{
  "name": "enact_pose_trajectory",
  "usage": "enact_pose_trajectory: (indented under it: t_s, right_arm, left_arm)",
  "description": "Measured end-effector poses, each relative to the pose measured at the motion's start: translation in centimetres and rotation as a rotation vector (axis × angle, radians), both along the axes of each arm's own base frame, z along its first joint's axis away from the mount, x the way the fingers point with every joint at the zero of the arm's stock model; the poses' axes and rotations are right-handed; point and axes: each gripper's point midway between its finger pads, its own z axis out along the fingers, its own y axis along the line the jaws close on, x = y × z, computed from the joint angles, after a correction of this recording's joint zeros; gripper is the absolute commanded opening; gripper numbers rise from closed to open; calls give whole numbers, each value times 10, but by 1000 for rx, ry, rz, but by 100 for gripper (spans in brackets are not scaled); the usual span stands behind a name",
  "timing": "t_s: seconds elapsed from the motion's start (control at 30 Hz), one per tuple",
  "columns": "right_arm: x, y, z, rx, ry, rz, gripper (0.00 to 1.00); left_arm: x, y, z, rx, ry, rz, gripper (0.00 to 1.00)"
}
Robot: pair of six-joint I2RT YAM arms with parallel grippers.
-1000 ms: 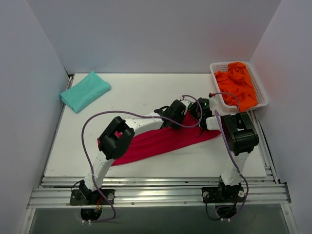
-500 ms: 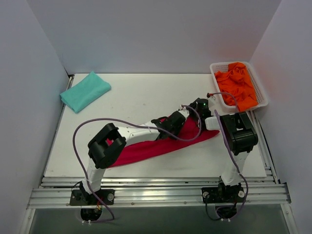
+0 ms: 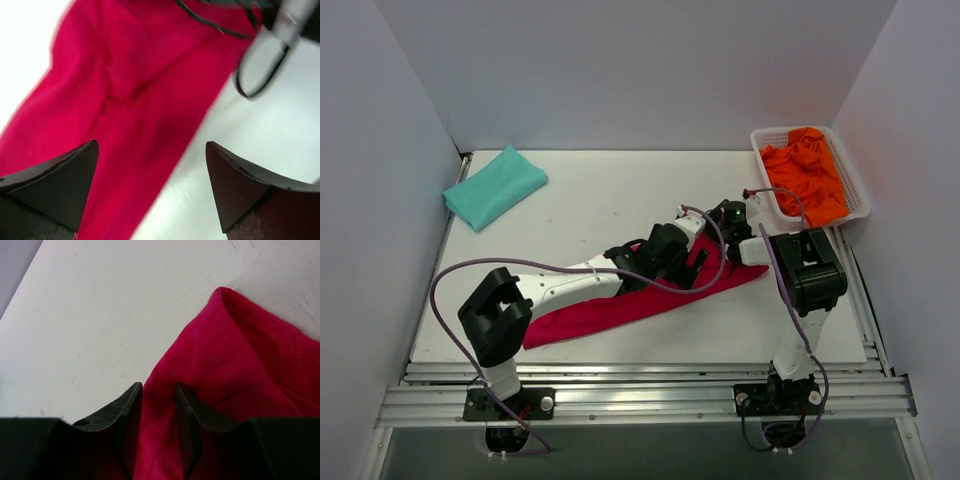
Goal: Fold and stack the t-shirts
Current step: Rotate the tshirt 90 degrees
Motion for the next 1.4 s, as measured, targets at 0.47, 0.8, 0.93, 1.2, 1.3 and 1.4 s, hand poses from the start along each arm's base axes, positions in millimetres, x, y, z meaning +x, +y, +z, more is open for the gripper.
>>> enact_pose_trajectory:
  t_s: [0.47,0.8,0.93,1.2,1.3,1.4]
  right_arm:
    - [1,-1,0,2,1,1,29]
    - [3,-2,-1,4,-5,0,29]
    - [5,-2,-1,7,-11,-1,28]
    - [5,-2,-1,7,-11,0,28]
    - [5,-2,-1,8,-11,0,28]
    - [5,-2,-1,8,-11,0,28]
  left_arm:
    - [128,-6,-57,-140,40,120,84]
    - [107,-38,-48,-244,88,18,82]
    - [103,-43,-46,-270,103,3,78]
    - [95,-51,-43,-300,127,-20,69]
    - [94,-52,-43,-303,128,-26,68]
    - [93,-53,-43,-305,128,-28,67]
